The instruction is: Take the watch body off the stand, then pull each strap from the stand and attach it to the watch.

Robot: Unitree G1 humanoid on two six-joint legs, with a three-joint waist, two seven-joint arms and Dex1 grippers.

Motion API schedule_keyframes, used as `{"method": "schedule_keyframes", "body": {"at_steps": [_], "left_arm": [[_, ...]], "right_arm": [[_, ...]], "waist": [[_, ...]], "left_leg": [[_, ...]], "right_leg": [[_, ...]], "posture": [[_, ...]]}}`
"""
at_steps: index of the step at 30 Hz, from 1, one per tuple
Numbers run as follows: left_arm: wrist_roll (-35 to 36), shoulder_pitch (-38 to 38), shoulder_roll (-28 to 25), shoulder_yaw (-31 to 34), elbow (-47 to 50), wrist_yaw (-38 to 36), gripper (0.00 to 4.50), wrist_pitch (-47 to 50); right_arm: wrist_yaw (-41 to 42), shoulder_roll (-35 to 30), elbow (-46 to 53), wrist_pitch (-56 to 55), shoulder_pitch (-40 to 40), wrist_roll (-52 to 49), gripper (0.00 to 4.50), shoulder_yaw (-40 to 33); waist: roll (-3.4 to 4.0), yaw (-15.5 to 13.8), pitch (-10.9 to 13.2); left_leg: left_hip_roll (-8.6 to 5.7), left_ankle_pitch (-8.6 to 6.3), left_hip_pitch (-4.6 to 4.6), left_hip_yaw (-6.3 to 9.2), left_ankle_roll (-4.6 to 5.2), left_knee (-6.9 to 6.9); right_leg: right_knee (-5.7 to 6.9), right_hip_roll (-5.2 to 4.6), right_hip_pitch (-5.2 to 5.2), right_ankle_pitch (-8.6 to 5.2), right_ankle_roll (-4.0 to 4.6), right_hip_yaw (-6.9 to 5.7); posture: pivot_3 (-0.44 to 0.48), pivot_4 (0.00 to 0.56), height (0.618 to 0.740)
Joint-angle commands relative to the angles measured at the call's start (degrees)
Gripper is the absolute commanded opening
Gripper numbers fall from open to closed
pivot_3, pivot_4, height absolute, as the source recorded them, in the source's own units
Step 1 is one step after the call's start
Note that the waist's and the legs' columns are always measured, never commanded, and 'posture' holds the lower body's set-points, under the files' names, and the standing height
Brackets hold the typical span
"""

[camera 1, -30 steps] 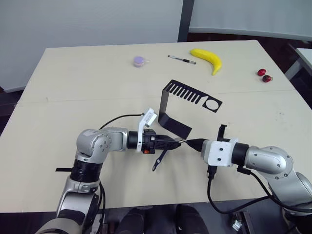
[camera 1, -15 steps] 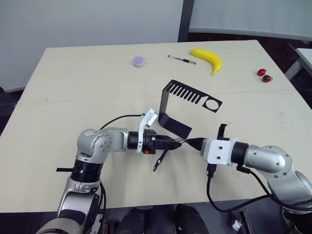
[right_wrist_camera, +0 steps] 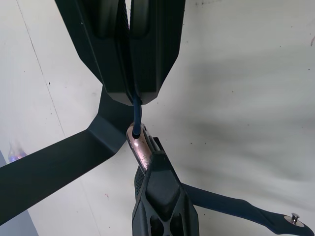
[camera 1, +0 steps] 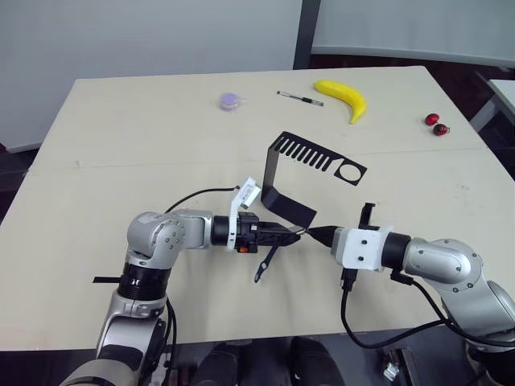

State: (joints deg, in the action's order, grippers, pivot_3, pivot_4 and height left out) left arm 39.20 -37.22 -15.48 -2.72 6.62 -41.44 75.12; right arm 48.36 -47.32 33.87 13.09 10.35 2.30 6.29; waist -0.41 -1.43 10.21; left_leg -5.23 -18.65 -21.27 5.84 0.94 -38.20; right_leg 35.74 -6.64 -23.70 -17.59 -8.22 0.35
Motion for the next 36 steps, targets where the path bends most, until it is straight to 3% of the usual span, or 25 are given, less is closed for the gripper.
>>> {"method": "schedule_keyframes", "body": {"at_steps": [1,36], "left_arm": [[3.79,-1.33,2.16,-1.37,3.61,-1.10,1.58,0.37],[2.56,-1.10,1.17,-1.96,2.30,-1.52,1.58,-1.49]], "right_arm": [[0.16,1.10,2.09,-0.53,1.19,-0.76,0.00,0.75],[0.66,0.28,3.37,0.23,0.84,-1.87,0.00,-1.45]], "waist": [[0.00,-0.01,0.00],[0.00,0.00,0.00]], "left_leg": [[0.00,0.00,0.00,0.00,0.00,0.00],[0.00,0.00,0.00,0.00,0.00,0.00]], "right_leg": [[0.00,0.00,0.00,0.00,0.00,0.00],[0.00,0.00,0.00,0.00,0.00,0.00]], "posture": [[0.000,0.150,0.740],[0.000,0.150,0.740]]}}
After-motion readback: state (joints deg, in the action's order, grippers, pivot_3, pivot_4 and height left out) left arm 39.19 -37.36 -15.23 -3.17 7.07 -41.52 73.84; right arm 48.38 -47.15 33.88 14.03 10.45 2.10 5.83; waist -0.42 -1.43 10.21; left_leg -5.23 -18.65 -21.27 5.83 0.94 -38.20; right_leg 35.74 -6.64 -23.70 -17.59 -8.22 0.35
